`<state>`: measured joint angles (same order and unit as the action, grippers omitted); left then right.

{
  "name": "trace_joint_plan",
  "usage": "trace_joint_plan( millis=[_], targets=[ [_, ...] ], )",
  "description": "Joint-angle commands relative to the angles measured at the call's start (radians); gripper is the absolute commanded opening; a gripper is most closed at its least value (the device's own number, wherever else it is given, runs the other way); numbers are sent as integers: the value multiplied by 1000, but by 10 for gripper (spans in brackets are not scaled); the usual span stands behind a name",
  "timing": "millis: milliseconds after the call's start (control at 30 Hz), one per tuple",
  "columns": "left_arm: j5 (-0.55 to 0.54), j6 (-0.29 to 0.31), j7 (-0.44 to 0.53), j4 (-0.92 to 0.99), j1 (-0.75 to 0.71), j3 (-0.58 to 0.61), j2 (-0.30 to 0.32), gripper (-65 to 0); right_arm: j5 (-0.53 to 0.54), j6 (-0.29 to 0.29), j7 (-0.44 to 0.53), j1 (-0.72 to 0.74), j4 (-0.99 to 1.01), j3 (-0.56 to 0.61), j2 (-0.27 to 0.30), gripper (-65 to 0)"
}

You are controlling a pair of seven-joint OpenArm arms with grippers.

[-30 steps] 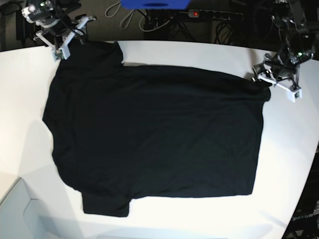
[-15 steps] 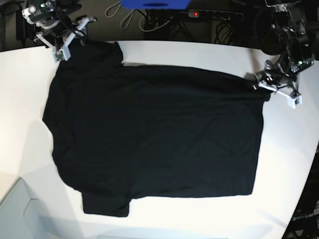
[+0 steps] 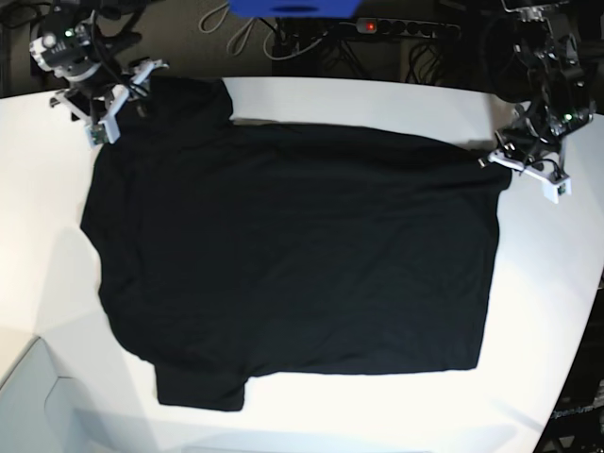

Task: Layout the t-shirt on the table in an organized manner, then fold the t-shirt properly
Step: 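Release and regrasp the shirt edges with both grippers, then hold the shirt edge with both grippers and lift it up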

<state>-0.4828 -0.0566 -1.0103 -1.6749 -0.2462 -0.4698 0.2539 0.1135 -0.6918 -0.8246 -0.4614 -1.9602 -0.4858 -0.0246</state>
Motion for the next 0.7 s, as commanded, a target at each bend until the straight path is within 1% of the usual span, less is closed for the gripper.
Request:
trace_joint_plan(
  millis=[0,67,167,300,400,667],
  targets=[
    [-4,-4,8,-20,3,-4,11,-649,15,-2,17,17,-5,-17,8,-298],
    [-12,-2,8,-32,-9,-5,11,-649,13,-6,9,57,14,-52,16,-296],
    [-14,-2,8,-89,-28,-11,11,-649,13,-6,8,97,60,-84,36,-272],
    [-14,-2,8,-167,-52,-11,11,-649,13,-6,15,129,141,-96,48,-259],
    [-14,-2,8,-199,-54,-11,11,-649,15,-6,15,134,196,-92,71,-260],
    [-7,-2,8,-199,-51,-11,12,-649,15,-6,15,151,226,-95,68,-262]
  ],
)
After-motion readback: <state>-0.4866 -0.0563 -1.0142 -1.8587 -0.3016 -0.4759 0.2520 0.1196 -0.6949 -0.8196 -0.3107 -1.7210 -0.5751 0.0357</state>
